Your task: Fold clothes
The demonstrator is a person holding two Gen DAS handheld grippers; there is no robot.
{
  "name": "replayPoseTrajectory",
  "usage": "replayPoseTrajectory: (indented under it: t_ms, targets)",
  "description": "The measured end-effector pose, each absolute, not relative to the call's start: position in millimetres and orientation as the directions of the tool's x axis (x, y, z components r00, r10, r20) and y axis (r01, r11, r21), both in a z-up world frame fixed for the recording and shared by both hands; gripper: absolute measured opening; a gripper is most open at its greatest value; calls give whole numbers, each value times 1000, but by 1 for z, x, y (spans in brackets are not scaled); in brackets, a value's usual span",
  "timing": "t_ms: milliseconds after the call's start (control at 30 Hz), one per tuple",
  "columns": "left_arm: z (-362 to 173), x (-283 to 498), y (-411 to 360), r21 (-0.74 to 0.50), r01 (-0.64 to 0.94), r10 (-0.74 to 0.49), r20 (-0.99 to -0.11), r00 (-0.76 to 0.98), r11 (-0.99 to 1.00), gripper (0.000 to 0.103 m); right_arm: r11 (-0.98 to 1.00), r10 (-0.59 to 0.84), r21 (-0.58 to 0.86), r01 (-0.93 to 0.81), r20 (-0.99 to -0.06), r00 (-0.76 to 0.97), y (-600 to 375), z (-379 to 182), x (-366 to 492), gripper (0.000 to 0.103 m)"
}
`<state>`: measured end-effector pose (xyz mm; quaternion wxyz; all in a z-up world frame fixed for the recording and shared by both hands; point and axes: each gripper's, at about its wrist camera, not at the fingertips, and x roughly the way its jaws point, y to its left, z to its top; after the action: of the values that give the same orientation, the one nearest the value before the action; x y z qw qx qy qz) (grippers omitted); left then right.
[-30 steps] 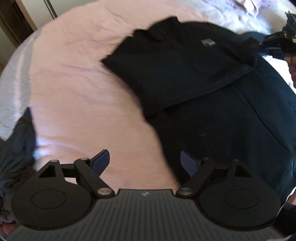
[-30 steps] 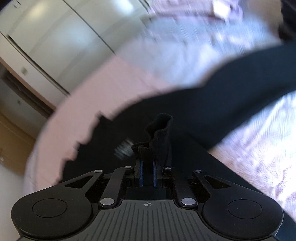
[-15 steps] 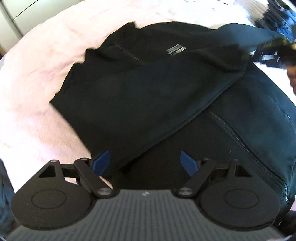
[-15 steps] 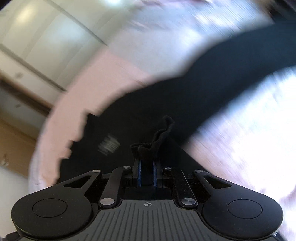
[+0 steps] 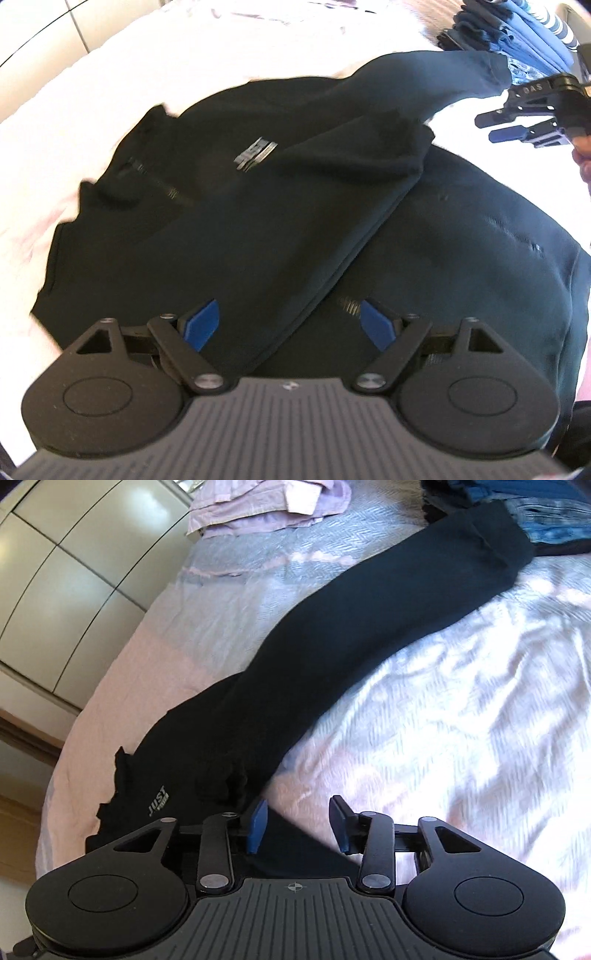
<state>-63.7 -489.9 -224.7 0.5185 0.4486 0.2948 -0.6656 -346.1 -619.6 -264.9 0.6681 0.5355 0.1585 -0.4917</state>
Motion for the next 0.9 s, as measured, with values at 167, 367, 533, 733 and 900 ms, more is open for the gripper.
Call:
replayPoseTrajectory:
  t_ms: [167,367,533,733,900]
  targets:
    - [-241,-79,-522,103,968,-415,-910,-2,-231,81,208,-386,582,786,-690,612,-668,-271,-312,59]
    - [-249,-92,-545,114,981,-392,-919,44,-156,81,343,-194,508,790,-785,589,-715,-308,-267,27]
    - [-241,-105,-549,106,985,-419,-907,39,-138,81,542,-167,522,659,-701,693,-715,-253,-252,4]
    - [-265,-115,-563,115,977,-364,-930,43,-180,81,537,-141,556,634,-682,717,-749,-274,-262,17]
    - [-281,-125,-569,76,967,-320,-947,-6,-243,81,329,-240,560,761,-729,640,-743,-296,-333,48]
